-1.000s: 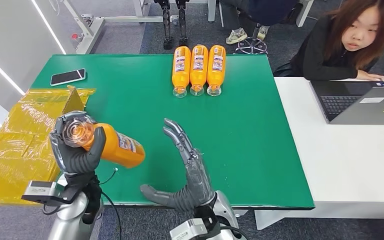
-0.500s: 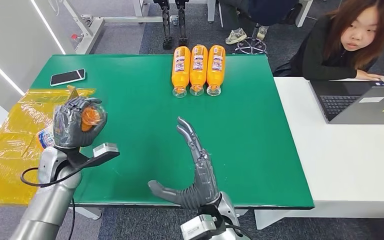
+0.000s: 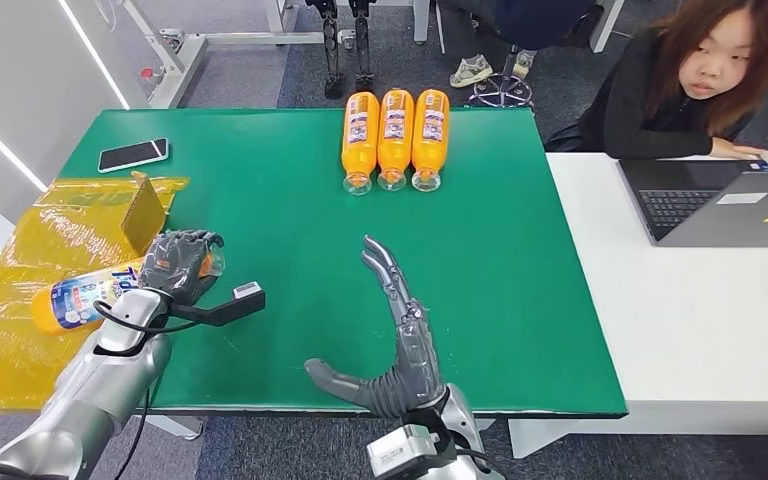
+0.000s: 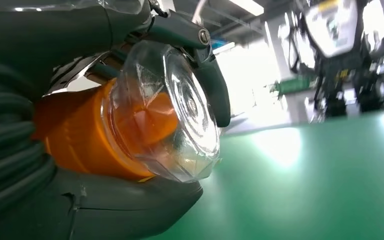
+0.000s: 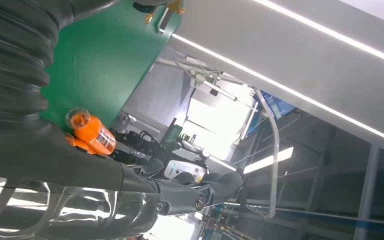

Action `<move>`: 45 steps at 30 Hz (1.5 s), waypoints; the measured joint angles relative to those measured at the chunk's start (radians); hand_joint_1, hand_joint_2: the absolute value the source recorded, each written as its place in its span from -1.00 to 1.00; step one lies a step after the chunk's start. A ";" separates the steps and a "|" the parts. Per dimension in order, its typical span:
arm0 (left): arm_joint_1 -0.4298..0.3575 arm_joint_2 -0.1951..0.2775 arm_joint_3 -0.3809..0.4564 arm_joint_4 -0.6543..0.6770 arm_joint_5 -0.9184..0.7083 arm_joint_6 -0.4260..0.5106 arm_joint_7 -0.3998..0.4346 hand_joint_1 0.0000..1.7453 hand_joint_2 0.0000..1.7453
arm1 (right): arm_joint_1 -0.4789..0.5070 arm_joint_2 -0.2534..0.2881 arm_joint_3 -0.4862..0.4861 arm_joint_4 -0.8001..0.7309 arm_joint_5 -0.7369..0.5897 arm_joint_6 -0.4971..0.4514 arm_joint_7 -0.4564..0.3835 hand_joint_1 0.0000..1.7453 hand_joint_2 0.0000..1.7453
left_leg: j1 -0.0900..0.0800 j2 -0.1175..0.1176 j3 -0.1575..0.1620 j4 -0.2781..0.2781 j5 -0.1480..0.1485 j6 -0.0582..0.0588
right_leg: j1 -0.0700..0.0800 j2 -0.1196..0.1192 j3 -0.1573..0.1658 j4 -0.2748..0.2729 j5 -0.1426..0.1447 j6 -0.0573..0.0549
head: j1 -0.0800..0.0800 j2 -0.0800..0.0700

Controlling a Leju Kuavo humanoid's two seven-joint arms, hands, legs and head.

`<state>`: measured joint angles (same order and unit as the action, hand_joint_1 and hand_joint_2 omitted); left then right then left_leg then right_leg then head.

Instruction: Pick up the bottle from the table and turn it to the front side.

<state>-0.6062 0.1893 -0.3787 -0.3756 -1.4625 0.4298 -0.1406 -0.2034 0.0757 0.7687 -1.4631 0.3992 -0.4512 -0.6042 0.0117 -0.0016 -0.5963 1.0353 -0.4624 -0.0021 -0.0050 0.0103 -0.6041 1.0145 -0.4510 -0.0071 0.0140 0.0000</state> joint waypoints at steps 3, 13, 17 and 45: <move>-0.002 0.010 -0.004 0.033 -0.022 -0.050 0.037 -1.00 1.00 | 0.001 -0.001 0.000 0.000 0.001 0.005 0.003 -1.00 1.00 | 0.000 0.000 0.000 0.000 0.000 0.000 | 0.000 0.000 0.000 0.000 0.000 0.000 | 0.000 0.000; -0.002 0.027 -0.013 0.070 -0.028 -0.061 0.065 -1.00 1.00 | 0.010 -0.006 0.000 0.001 0.010 0.017 0.004 -1.00 1.00 | 0.000 0.000 0.000 0.000 0.000 0.000 | 0.000 0.000 0.000 0.000 0.000 0.000 | 0.000 0.000; -0.001 0.034 -0.013 0.073 -0.027 -0.026 0.041 -1.00 1.00 | 0.015 -0.007 0.000 0.006 0.018 0.019 -0.003 -1.00 1.00 | 0.000 0.000 -0.001 0.000 0.000 0.000 | 0.000 0.000 0.000 0.000 0.000 0.000 | 0.000 0.000; 0.359 -0.010 -0.050 -0.986 1.330 -0.654 -0.563 -1.00 1.00 | 0.100 -0.094 -0.117 -0.043 0.099 -0.191 -0.002 -1.00 1.00 | -0.001 0.000 -0.001 0.001 -0.001 -0.002 | -0.001 0.000 -0.001 -0.001 0.000 -0.001 | 0.000 0.000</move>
<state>-0.2477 0.1798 -0.4292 -1.3615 -0.1326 -0.2242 -0.7038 -0.1030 -0.0179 0.6515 -1.5064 0.4983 -0.6426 -0.6065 0.0108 -0.0012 -0.5971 1.0359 -0.4638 -0.0039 -0.0061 0.0104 -0.6047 1.0139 -0.4513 -0.0078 0.0143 0.0000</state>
